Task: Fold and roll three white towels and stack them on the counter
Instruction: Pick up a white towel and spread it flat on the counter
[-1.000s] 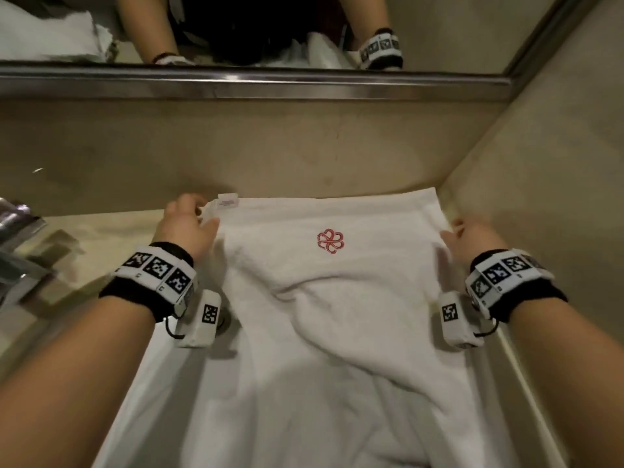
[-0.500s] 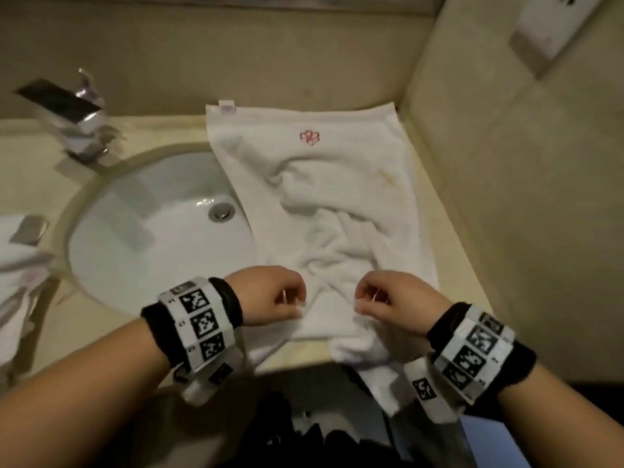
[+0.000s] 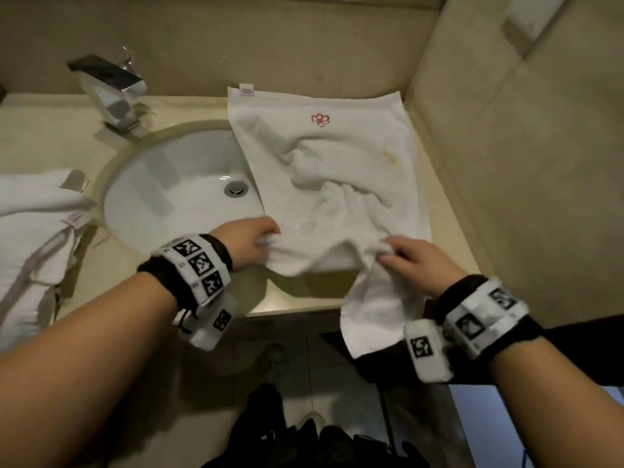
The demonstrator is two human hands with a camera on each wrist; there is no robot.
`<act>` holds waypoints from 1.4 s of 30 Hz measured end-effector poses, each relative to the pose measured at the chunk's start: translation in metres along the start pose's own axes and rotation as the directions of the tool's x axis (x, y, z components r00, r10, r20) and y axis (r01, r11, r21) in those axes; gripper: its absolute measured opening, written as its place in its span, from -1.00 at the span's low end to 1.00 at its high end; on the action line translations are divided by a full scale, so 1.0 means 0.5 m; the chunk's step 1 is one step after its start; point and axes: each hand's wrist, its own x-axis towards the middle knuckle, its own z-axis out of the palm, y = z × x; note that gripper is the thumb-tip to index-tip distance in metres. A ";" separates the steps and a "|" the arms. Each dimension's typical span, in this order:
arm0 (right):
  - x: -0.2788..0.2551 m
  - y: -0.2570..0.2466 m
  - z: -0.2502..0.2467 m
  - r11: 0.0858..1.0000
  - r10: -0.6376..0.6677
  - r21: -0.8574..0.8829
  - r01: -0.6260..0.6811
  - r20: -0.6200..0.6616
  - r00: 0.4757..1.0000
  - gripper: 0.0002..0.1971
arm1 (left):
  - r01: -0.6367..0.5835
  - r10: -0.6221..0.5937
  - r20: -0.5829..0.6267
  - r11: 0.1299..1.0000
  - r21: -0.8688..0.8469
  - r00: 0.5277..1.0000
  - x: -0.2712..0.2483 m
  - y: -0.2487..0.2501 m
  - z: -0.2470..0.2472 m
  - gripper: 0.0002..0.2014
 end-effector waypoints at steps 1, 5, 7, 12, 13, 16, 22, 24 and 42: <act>0.005 -0.005 -0.020 0.994 0.042 0.098 -0.039 -0.031 0.999 -0.89 | -0.015 0.022 -0.126 0.998 0.060 0.992 -0.005 0.002 -0.014 -0.62; 0.029 -0.036 -0.041 0.951 0.114 0.291 -0.107 -0.007 0.993 -0.80 | -0.286 0.322 -0.260 0.943 0.168 0.910 -0.028 0.088 -0.022 -0.34; 0.038 -0.054 -0.040 0.920 0.094 0.383 -0.084 -0.008 0.996 -0.80 | -0.340 0.343 -0.148 0.939 0.049 0.928 -0.023 0.140 -0.009 -0.30; 0.031 -0.057 -0.068 0.986 0.116 0.129 -0.101 -0.111 0.987 -0.84 | -0.249 0.207 -0.218 0.950 -0.189 0.954 0.017 0.169 -0.020 -0.80; 0.021 -0.055 -0.071 0.991 0.124 -0.019 -0.131 -0.208 0.970 -0.69 | -0.249 0.205 -0.207 0.946 -0.210 0.956 0.019 0.172 -0.027 -0.80; -0.015 -0.082 -0.042 0.986 0.116 -0.079 -0.149 -0.325 0.939 -0.37 | -0.301 0.258 -0.190 0.920 -0.252 0.947 0.016 0.196 -0.051 -0.87; -0.003 -0.089 0.011 0.974 0.227 0.041 -0.224 -0.266 0.937 -0.76 | -0.376 0.337 -0.209 0.906 -0.194 0.918 -0.001 0.227 -0.087 -0.83; -0.011 -0.079 -0.020 0.987 0.138 -0.031 -0.158 -0.341 0.930 -0.87 | -0.310 0.297 -0.147 0.948 -0.069 0.943 -0.009 0.205 -0.088 -0.74; -0.064 0.094 0.001 0.936 0.345 -0.065 -0.346 -0.024 0.938 -0.77 | -0.021 -0.002 0.417 0.998 0.052 0.909 -0.127 -0.013 0.034 -0.61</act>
